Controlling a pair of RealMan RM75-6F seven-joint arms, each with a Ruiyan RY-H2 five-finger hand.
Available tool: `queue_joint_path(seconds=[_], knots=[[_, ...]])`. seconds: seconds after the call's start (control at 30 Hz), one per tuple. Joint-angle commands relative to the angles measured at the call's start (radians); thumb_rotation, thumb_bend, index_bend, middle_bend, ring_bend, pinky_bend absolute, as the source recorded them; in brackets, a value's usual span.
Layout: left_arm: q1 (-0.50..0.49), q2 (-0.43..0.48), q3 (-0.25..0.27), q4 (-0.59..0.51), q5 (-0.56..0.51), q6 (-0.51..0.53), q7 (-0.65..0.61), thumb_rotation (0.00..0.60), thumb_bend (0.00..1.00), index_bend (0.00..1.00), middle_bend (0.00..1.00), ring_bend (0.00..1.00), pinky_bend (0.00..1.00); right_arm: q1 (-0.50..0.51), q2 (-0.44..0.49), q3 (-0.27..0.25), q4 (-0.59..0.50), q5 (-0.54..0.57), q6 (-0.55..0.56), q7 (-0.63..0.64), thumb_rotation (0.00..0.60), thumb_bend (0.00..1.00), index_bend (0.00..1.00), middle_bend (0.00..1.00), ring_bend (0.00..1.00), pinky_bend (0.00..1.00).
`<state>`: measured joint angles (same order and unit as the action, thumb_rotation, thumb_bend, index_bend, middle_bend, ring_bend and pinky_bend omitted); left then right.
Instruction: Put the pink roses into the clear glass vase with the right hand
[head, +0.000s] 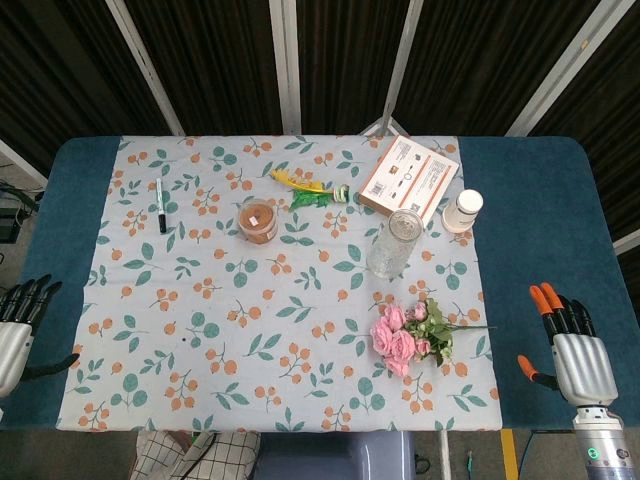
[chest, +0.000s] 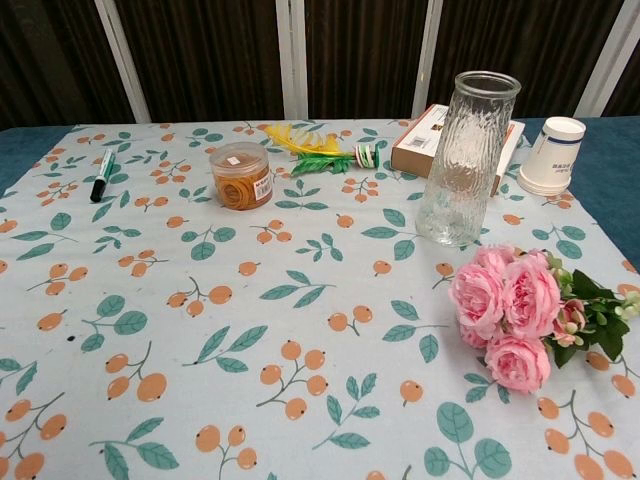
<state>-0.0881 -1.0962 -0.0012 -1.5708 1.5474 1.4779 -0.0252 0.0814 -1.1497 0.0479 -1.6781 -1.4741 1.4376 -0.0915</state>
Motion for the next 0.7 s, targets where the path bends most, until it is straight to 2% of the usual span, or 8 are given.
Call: queue_joint_path(seconds=[0.03,0.47,0.7], knots=[[0.000,0.001,0.001,0.000,0.002,0.001,-0.003,0.600,0.00,0.00,0.00,0.00,0.00,0.000,-0.002,0.000,0.001,-0.004,0.003,-0.001,0.600,0.30,0.00,0.00,0.00,0.00],[-0.003,0.001,-0.002,-0.006,0.002,-0.001,-0.006,0.600,0.00,0.00,0.00,0.00,0.00,-0.004,0.003,-0.003,-0.015,-0.017,0.012,0.012,0.600,0.30,0.00,0.00,0.00,0.00],[-0.002,0.003,-0.002,-0.004,0.002,0.000,-0.015,0.600,0.00,0.00,0.00,0.00,0.00,0.017,0.001,-0.010,-0.086,-0.013,-0.036,0.021,0.600,0.30,0.00,0.00,0.00,0.00]])
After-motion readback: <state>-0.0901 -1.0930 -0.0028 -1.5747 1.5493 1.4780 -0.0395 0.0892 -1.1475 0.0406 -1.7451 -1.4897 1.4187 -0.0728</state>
